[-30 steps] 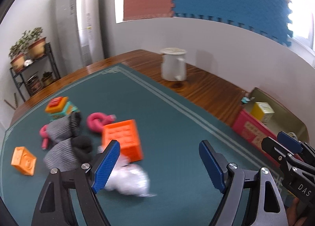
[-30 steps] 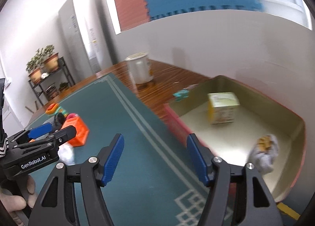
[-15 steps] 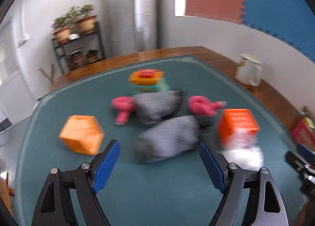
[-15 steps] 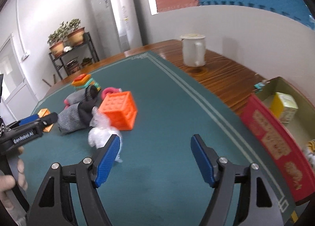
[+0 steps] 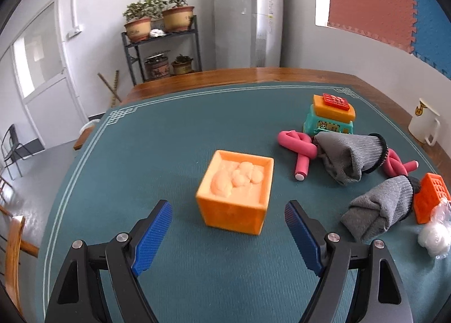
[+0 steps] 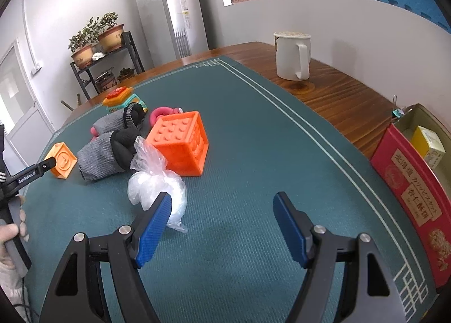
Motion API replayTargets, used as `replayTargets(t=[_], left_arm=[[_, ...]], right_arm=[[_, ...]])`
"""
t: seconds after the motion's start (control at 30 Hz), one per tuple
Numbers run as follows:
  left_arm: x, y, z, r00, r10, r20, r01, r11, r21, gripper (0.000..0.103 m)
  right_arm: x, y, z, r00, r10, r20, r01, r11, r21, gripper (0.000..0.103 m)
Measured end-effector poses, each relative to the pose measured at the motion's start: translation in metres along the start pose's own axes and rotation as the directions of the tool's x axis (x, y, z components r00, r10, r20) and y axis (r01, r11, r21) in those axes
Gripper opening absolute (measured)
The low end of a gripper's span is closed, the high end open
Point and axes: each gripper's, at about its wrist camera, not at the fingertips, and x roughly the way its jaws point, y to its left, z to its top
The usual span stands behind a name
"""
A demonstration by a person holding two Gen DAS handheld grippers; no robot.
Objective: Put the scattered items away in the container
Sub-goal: 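Grasp the orange rubber cube with the left gripper while the right gripper grasps the white plastic bag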
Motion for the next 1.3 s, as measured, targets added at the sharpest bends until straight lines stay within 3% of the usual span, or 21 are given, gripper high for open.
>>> replayTargets(t=[0.17, 0.27, 0.3, 0.33, 0.37, 0.67, 0.97, 1.03, 1.13, 1.2, 1.3], left_arm=[[0.019, -0.008, 0.002, 1.000, -0.023, -0.019, 0.024, 0.999, 0.034, 0.084], [0.028, -0.004, 0.001, 0.998, -0.049, -0.033, 0.049, 0.999, 0.003, 0.083], [0.029, -0.003, 0.000, 0.998, -0.054, -0.038, 0.053, 0.999, -0.008, 0.081], [0.029, -0.001, -0.001, 0.997, -0.057, -0.042, 0.057, 0.998, -0.013, 0.063], [0.028, -0.002, -0.002, 0.997, -0.063, -0.040, 0.063, 0.998, -0.013, 0.057], [0.011, -0.009, -0.010, 0.993, -0.116, -0.019, 0.116, 0.993, -0.009, 0.056], [-0.014, -0.017, 0.002, 0.985, -0.170, 0.016, 0.170, 0.985, 0.012, 0.056], [-0.018, -0.021, 0.002, 0.983, -0.182, 0.018, 0.182, 0.983, 0.019, 0.056], [-0.024, -0.026, 0.002, 0.981, -0.193, 0.023, 0.192, 0.981, 0.032, 0.056], [-0.028, -0.030, 0.001, 0.980, -0.199, 0.026, 0.198, 0.979, 0.040, 0.056], [-0.035, -0.033, 0.001, 0.980, -0.195, 0.040, 0.193, 0.980, 0.047, 0.056]], right_arm=[[0.005, -0.001, 0.000, 1.000, -0.008, -0.010, 0.008, 1.000, 0.006, 0.078], [0.008, 0.001, -0.001, 1.000, -0.008, -0.016, 0.008, 1.000, 0.001, 0.078], [0.009, 0.002, -0.001, 1.000, -0.005, -0.017, 0.005, 1.000, -0.004, 0.078], [0.009, 0.004, -0.001, 1.000, -0.001, -0.016, 0.001, 1.000, -0.011, 0.078], [0.009, 0.007, -0.001, 1.000, 0.004, -0.013, -0.004, 1.000, -0.019, 0.078], [0.015, 0.024, 0.007, 0.993, 0.111, -0.048, -0.112, 0.993, -0.026, 0.078], [0.038, 0.038, 0.012, 0.985, 0.144, -0.095, -0.149, 0.988, -0.038, 0.078], [0.045, 0.039, 0.012, 0.981, 0.160, -0.111, -0.164, 0.986, -0.035, 0.073], [0.053, 0.043, 0.008, 0.971, 0.195, -0.139, -0.202, 0.979, -0.041, 0.042], [0.053, 0.044, 0.007, 0.970, 0.204, -0.134, -0.212, 0.976, -0.047, 0.035], [0.048, 0.045, 0.005, 0.972, 0.206, -0.111, -0.214, 0.975, -0.060, 0.035]])
